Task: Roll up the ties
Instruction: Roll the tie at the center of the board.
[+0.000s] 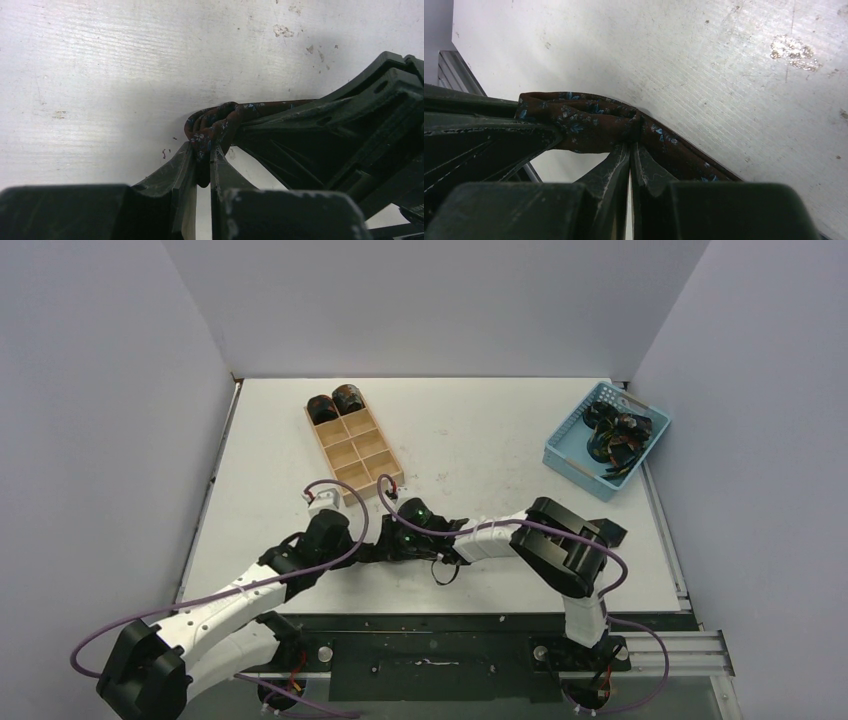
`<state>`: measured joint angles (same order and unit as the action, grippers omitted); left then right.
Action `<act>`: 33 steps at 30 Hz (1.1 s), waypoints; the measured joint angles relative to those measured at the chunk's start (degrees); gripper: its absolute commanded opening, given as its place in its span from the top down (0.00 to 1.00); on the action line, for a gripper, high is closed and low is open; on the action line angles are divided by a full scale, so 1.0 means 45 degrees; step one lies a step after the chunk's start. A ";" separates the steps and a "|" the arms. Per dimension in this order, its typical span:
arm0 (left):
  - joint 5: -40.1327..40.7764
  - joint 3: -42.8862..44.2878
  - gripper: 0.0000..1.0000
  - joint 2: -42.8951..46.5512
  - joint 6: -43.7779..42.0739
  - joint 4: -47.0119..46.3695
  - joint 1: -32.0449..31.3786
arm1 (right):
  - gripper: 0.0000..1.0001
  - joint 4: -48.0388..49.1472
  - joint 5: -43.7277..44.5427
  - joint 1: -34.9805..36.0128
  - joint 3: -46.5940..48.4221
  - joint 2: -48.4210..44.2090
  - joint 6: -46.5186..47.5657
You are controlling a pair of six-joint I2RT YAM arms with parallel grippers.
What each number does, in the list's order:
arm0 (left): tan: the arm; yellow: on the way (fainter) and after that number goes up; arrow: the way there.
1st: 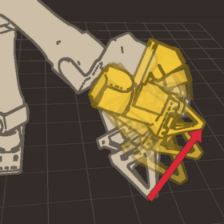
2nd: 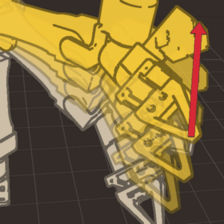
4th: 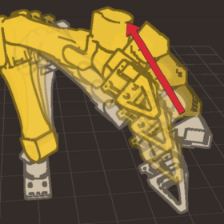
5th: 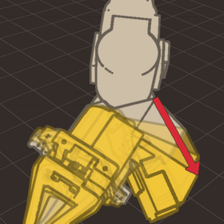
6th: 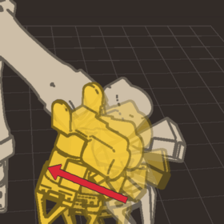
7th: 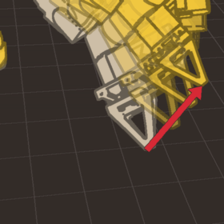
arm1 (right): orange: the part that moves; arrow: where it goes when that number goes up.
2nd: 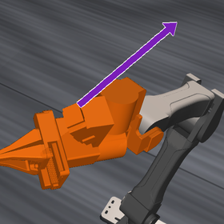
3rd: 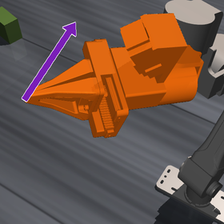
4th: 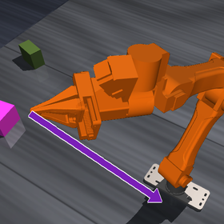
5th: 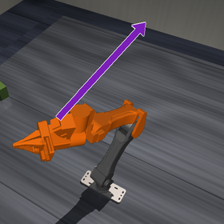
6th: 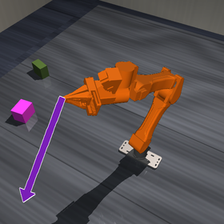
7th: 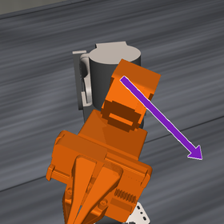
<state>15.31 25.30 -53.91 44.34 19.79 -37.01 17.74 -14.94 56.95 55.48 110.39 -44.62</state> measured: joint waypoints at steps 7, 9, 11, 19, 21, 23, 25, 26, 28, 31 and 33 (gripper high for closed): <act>0.0058 0.0520 1.00 -0.0053 0.0010 0.0131 -0.0457 | 0.95 0.0957 -0.0427 -0.0063 0.0019 0.0461 -0.0476; 0.0068 0.0714 1.00 -0.0209 0.0005 0.0126 -0.0631 | 0.95 0.1331 -0.0597 -0.0078 0.0087 0.0690 -0.0641; 0.0073 0.0884 1.00 -0.0442 0.0005 0.0136 -0.0763 | 0.95 0.1690 -0.0758 -0.0078 0.0112 0.0865 -0.0792; 0.0155 0.1647 1.00 -0.1700 -0.0136 0.0238 -0.1035 | 0.95 0.3045 -0.1637 -0.0311 0.0107 0.1481 -0.1258; 0.0175 0.1744 1.00 -0.1860 -0.0257 0.0243 -0.1035 | 0.95 0.3551 -0.1792 -0.0340 0.0044 0.1637 -0.1336; 0.0204 0.1831 1.00 -0.1977 -0.0345 0.0291 -0.1035 | 0.95 0.4002 -0.1923 -0.0364 -0.0024 0.1783 -0.1443; 0.0277 0.2025 1.00 -0.2176 -0.0403 0.0457 -0.1044 | 0.94 0.4269 -0.2025 -0.0403 -0.0053 0.1870 -0.1549; 0.0330 0.2118 1.00 -0.2273 -0.0442 0.0520 -0.1064 | 0.94 0.4284 -0.2025 -0.0408 -0.0073 0.1870 -0.1559; 0.0471 0.2263 1.00 -0.2404 -0.0495 0.0646 -0.1132 | 0.93 0.4269 -0.1962 -0.0408 -0.0126 0.1836 -0.1530; 0.0811 0.2331 1.00 -0.2429 -0.0593 0.0719 -0.1292 | 0.89 0.3939 -0.1661 -0.0384 -0.0170 0.1617 -0.1297; 0.1010 0.2370 1.00 -0.2429 -0.0622 0.0724 -0.1379 | 0.86 0.3473 -0.1394 -0.0379 -0.0219 0.1360 -0.1127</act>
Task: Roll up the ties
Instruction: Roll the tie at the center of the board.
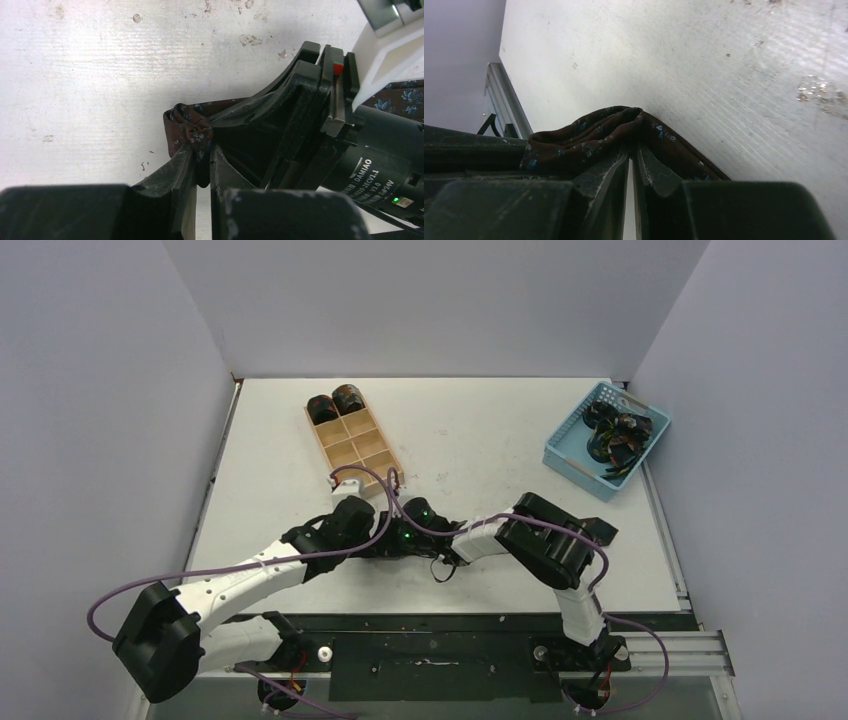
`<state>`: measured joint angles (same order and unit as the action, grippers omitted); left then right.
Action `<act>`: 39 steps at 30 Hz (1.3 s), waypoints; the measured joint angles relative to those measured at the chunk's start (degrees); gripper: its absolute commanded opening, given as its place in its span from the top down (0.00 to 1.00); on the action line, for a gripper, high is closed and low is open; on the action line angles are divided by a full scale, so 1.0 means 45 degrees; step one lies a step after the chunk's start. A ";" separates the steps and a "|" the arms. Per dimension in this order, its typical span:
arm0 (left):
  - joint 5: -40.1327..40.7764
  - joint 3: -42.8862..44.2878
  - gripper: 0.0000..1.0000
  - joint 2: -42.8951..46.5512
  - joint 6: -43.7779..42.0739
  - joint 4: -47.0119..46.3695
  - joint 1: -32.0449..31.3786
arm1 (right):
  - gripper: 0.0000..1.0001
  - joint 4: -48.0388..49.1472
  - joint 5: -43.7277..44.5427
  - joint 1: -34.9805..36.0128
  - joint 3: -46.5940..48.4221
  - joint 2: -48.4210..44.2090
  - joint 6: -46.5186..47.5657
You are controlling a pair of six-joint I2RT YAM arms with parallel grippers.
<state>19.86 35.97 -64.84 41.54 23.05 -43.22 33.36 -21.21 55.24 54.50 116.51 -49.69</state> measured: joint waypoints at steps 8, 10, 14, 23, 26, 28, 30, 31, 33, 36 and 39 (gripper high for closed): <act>0.0651 0.0248 1.00 -0.0287 -0.0083 0.0170 -0.0102 | 0.85 -0.1457 0.0738 -0.0005 -0.0029 -0.0758 0.0588; 0.0811 0.0345 1.00 -0.0359 -0.0117 0.0267 -0.0141 | 0.86 -0.1647 0.0811 -0.0005 -0.0063 -0.0855 0.0612; 0.1107 0.0418 1.00 -0.0359 -0.0223 0.0423 -0.0141 | 0.85 -0.1899 0.1001 -0.0005 -0.0393 -0.1219 0.0656; 0.1783 0.0957 1.00 -0.0767 -0.0534 0.0996 -0.0393 | 0.85 -0.2215 0.1394 -0.0019 -0.1481 -0.2545 0.0680; 0.2166 0.1423 1.00 -0.1229 -0.0724 0.1302 -0.0695 | 0.86 -0.2399 0.2006 -0.0034 -0.2531 -0.3716 0.0865; 0.2463 0.1763 1.00 -0.1598 -0.0792 0.1462 -0.0957 | 0.85 -0.2540 0.2599 -0.0034 -0.3444 -0.4750 0.0957; 0.2812 0.2137 1.00 -0.2040 -0.0874 0.1676 -0.1268 | 0.84 -0.2764 0.3133 -0.0034 -0.4279 -0.5790 0.1073; 0.2963 0.2331 1.00 -0.2317 -0.0928 0.1763 -0.1433 | 0.84 -0.2914 0.3453 -0.0034 -0.4668 -0.6314 0.1137; 0.3308 0.2710 1.00 -0.2905 -0.0986 0.1914 -0.1787 | 0.84 -0.3177 0.4061 -0.0078 -0.5333 -0.7174 0.1239; 0.3750 0.3283 1.00 -0.3905 -0.1025 0.2127 -0.2254 | 0.84 -0.3755 0.4736 -0.0325 -0.6222 -0.8471 0.1326; 0.4104 0.3842 1.00 -0.4862 -0.1035 0.2424 -0.2633 | 0.83 -0.4216 0.5226 -0.0816 -0.6921 -0.9646 0.1360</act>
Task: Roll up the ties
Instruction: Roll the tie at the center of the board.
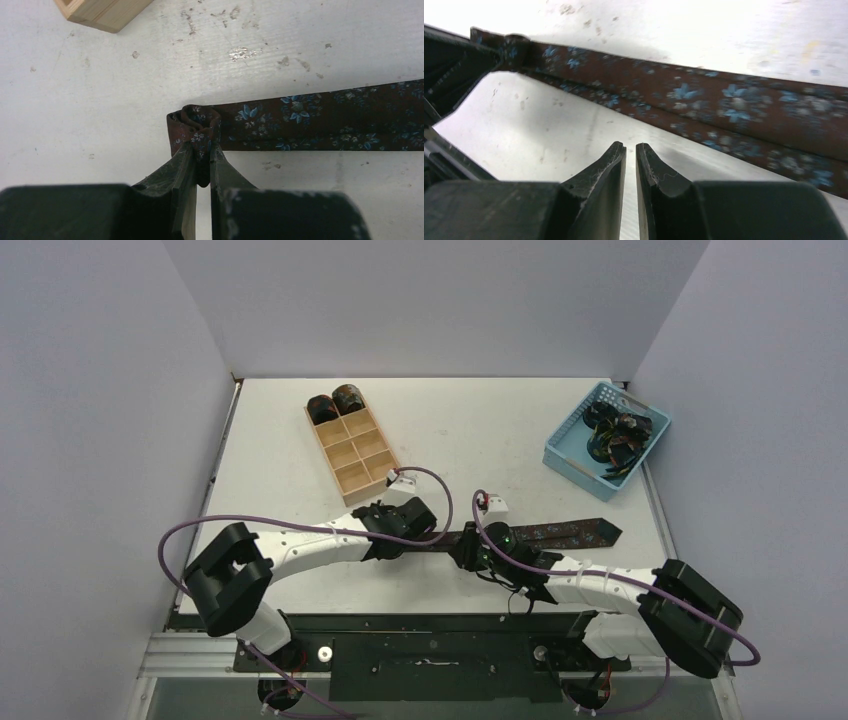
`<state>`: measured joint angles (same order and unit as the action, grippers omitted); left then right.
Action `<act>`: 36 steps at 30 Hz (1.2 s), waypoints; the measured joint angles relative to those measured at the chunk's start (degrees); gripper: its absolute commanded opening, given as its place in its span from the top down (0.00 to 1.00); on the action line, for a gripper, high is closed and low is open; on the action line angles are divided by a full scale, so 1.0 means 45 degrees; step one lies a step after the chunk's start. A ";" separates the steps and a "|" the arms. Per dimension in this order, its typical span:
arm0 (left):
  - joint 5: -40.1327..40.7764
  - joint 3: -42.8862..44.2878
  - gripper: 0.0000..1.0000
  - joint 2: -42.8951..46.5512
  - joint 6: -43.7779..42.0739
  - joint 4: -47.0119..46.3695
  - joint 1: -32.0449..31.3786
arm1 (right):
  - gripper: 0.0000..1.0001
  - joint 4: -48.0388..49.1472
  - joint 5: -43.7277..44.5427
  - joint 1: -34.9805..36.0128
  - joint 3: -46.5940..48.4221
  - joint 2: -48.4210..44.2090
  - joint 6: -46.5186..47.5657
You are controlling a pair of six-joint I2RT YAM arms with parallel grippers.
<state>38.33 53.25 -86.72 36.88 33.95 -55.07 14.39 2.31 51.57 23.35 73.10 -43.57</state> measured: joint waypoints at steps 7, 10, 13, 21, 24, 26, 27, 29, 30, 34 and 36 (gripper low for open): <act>0.0583 0.1559 1.00 -0.2312 -0.0019 0.0651 -0.0928 | 0.83 -0.0850 0.0612 -0.0865 -0.0719 -0.1753 0.0204; 0.0602 0.2113 0.93 -0.3089 -0.0024 0.0738 -0.1161 | 0.83 -0.1093 0.0714 -0.0976 -0.0772 -0.2079 0.0248; 0.0495 0.2477 0.79 -0.3614 -0.0029 0.0753 -0.1277 | 0.83 -0.1151 0.0763 -0.1039 -0.0831 -0.2225 0.0262; -0.0039 0.2754 0.52 -0.3866 -0.0243 0.0602 -0.1277 | 0.83 -0.1180 0.0763 -0.1049 -0.1239 -0.2220 0.0253; -0.0180 0.2773 0.43 -0.3866 -0.0277 0.0563 -0.1277 | 0.83 -0.1171 0.0763 -0.1049 -0.1253 -0.2220 0.0248; -0.0262 0.2773 0.33 -0.3852 -0.0267 0.0515 -0.1277 | 0.83 -0.1175 0.0763 -0.1049 -0.1253 -0.2220 0.0253; -0.0301 0.2773 0.30 -0.3827 -0.0238 0.0495 -0.1277 | 0.83 -0.1180 0.0763 -0.1049 -0.1253 -0.2225 0.0253; -0.0355 0.2773 0.24 -0.3701 -0.0253 0.0486 -0.1277 | 0.82 -0.1195 0.0758 -0.1049 -0.1253 -0.2244 0.0262; -0.0379 0.2773 0.21 -0.3594 -0.0243 0.0491 -0.1277 | 0.82 -0.1209 0.0753 -0.1049 -0.1253 -0.2259 0.0277; -0.0447 0.2725 0.15 -0.2803 -0.0228 0.0418 -0.1277 | 0.78 -0.1345 0.0733 -0.1064 -0.1171 -0.2288 0.0525; -0.0452 0.2652 0.15 -0.2341 -0.0204 0.0369 -0.1277 | 0.76 -0.1472 0.0680 -0.1132 -0.1030 -0.2288 0.0651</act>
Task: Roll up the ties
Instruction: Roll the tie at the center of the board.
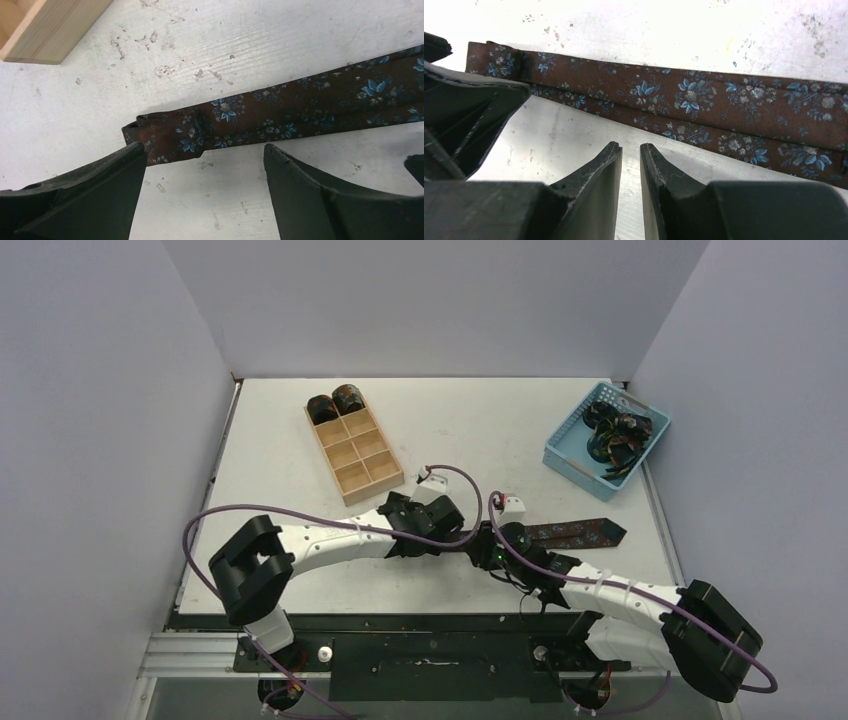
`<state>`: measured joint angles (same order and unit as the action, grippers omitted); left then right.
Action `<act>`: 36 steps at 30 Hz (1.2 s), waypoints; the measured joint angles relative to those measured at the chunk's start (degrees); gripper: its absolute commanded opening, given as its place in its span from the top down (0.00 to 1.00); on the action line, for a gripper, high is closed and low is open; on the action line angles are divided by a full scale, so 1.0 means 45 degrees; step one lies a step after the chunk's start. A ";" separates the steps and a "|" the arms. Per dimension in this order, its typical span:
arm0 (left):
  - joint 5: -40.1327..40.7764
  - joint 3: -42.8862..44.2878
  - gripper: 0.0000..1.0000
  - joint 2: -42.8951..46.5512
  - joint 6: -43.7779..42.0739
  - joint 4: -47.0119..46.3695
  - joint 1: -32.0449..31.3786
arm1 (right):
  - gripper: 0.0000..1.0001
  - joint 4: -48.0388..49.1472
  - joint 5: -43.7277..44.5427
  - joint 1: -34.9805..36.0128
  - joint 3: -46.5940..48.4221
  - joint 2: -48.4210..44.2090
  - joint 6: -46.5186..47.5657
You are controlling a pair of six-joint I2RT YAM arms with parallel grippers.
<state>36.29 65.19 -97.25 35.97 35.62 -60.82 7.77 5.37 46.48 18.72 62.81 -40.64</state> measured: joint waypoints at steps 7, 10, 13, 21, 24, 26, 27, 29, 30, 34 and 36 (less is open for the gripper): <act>-0.0539 -0.1035 0.17 0.2006 0.0204 -0.0267 0.0291 | 0.63 -0.0413 -0.0651 -0.0155 0.1098 0.0019 0.0529; -0.1253 -0.2297 0.20 0.3750 0.0311 -0.1049 0.1015 | 0.61 -0.0262 -0.1452 -0.0155 0.1724 0.0398 0.0549; -0.2288 -0.4585 0.23 0.6567 0.0612 -0.2443 0.2599 | 0.64 0.0243 -0.2312 -0.0136 0.2458 0.1365 0.0340; -0.4260 -0.9729 0.30 1.2308 0.2667 -0.4964 0.6445 | 0.74 0.0777 -0.2963 0.0942 0.5372 0.5202 -0.0185; -0.4794 -1.0380 0.30 1.2658 0.3249 -0.5241 0.7193 | 0.76 0.0933 -0.3084 0.1263 0.6193 0.6266 -0.0287; -0.5144 -1.0608 0.30 1.2682 0.3526 -0.5406 0.7397 | 0.77 0.0952 -0.3157 0.1350 0.6625 0.6863 -0.0369; -0.5236 -1.0671 0.30 1.2682 0.3609 -0.5503 0.7436 | 0.77 0.0942 -0.3196 0.1355 0.6810 0.7125 -0.0389; -0.5425 -1.0763 0.31 1.2687 0.3721 -0.5707 0.7475 | 0.78 0.0928 -0.3201 0.1350 0.7130 0.7592 -0.0413; -0.5493 -1.0797 0.30 1.2701 0.3774 -0.5790 0.7480 | 0.78 0.0923 -0.3201 0.1350 0.7232 0.7762 -0.0413; -0.5625 -1.0962 0.29 1.2745 0.3866 -0.6110 0.7543 | 0.79 0.0918 -0.3201 0.1307 0.7276 0.8189 -0.0418; -0.5663 -1.1079 0.27 1.2755 0.3871 -0.6324 0.7577 | 0.79 0.0928 -0.3211 0.1224 0.7247 0.8369 -0.0452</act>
<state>10.81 15.33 -39.86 53.39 7.16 -26.72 11.94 -9.08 51.99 51.33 100.47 -42.68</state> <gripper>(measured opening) 0.702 0.214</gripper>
